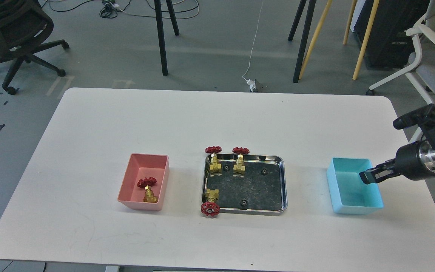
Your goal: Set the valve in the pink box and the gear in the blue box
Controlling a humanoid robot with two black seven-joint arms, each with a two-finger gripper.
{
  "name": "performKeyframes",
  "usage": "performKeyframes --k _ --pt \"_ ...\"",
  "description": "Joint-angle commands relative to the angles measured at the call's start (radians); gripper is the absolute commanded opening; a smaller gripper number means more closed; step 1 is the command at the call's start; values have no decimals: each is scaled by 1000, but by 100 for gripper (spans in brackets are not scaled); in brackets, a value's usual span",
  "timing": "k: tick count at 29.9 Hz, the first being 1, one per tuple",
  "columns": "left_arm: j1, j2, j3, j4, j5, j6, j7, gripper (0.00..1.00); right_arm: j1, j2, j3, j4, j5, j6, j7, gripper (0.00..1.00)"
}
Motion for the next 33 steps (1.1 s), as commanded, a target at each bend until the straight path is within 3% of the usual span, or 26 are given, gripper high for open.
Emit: performKeyframes --k 1,3,5,9,18,22,27,31,33 --pt "-1 -1 0 0 1 -1 0 99 -30 7 8 -29 -6 0 -4 17" --pt "-1 -1 0 0 0 -1 2 99 -38 15 14 -47 -6 0 -10 31" --pt "-1 -1 0 0 1 -1 2 99 -55 32 24 -67 -3 0 -13 62" --pt "-1 -3 0 0 1 -1 2 99 -81 38 72 -72 9 0 -15 76" --pt "7 -3 43 -11 8 -15 3 99 -73 27 335 -63 162 0 -12 83" --pt "-5 -12 141 -37 8 -32 3 99 -75 38 510 -93 358 0 -19 84" --pt "-11 -70 207 -93 21 -44 5 99 -76 81 679 -265 649 0 -30 84" --pt "-15 -111 215 -120 84 -71 3 99 -79 99 741 -336 955 0 -77 84" --pt "-28 -144 216 -120 86 -78 5 99 -81 111 744 -339 1084 -54 -96 84"
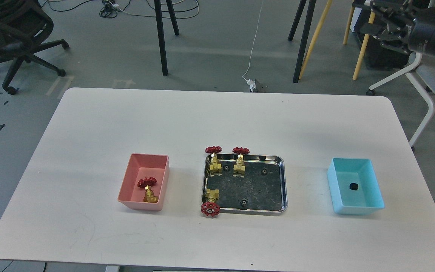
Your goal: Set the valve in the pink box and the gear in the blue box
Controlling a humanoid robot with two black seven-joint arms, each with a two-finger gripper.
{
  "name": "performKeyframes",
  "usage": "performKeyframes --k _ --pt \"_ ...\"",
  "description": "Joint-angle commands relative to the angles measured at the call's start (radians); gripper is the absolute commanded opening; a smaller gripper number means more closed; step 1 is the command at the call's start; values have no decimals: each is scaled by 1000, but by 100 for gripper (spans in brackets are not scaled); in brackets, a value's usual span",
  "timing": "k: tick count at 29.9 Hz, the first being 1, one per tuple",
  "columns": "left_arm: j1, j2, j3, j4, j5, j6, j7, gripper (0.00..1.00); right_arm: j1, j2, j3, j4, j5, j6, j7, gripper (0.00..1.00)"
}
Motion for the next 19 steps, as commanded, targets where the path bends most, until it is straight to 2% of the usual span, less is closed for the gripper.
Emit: performKeyframes --k 1,4,6,10,13,14,15,19 --pt "-25 -55 2 -5 14 -13 0 99 -3 31 12 -18 230 -109 -34 84" --pt "-44 -89 4 -5 14 -13 2 99 -6 88 6 -71 311 -256 -74 84" --pt "-48 -106 4 -3 14 -7 11 99 -12 134 9 -130 323 -312 -94 84" --pt "-53 -167 -1 46 -1 10 66 99 -12 260 15 -271 351 -422 -131 84" --pt "-79 -210 -10 96 -24 32 111 99 -9 329 13 -370 380 -480 -160 85" --pt "-79 -215 -7 104 -41 33 118 99 -8 349 10 -394 380 -487 -165 91" --pt "-79 -212 1 113 -55 33 120 99 -5 373 13 -398 381 -490 -165 98" --pt "-70 -203 4 115 -60 30 120 99 -5 386 12 -395 380 -491 -157 98"
